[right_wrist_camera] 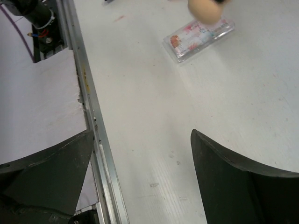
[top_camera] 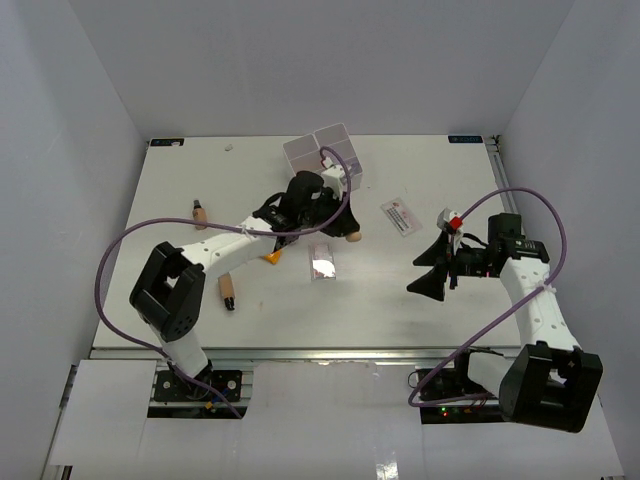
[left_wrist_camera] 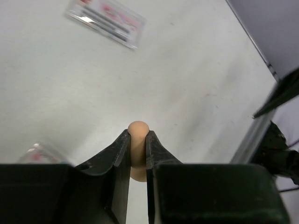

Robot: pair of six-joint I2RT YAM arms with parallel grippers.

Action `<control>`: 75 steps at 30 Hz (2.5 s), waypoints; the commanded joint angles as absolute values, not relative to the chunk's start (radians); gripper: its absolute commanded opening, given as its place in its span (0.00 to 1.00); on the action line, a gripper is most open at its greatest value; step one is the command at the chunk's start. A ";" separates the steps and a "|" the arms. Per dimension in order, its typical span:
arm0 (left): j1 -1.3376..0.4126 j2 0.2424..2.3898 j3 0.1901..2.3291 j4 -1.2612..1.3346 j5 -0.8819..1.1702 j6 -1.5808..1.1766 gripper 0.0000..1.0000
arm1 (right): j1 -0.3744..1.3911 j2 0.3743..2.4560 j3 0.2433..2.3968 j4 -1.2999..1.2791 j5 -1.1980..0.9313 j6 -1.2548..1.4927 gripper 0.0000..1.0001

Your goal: Organize the makeup

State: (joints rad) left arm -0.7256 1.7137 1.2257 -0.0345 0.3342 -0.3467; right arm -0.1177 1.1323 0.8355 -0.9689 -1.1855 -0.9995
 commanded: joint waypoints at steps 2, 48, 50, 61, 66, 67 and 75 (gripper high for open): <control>-0.646 1.699 1.395 -0.165 0.078 -0.146 0.03 | -0.120 1.027 0.776 -0.710 -1.081 -0.757 0.90; -0.464 2.145 1.920 -0.209 -0.189 0.049 0.71 | -0.160 1.010 0.748 -0.610 -0.979 -0.645 0.90; -0.465 2.104 1.911 -0.214 -0.161 0.031 0.70 | -0.164 1.009 0.747 -0.612 -0.980 -0.649 0.90; -0.459 1.643 1.551 -0.232 0.110 -0.130 0.85 | -0.167 0.953 0.723 -0.558 -0.913 -0.655 0.90; -0.446 1.323 1.207 -0.222 0.231 -0.225 0.98 | -0.167 0.981 0.693 -0.551 -1.015 -0.691 0.90; -0.437 1.264 1.100 -0.213 0.241 -0.240 0.98 | -0.166 1.009 0.710 -0.579 -1.019 -0.725 0.90; -0.420 0.909 0.760 -0.202 0.171 -0.233 0.98 | -0.130 1.080 0.823 -0.460 -0.727 -0.642 0.93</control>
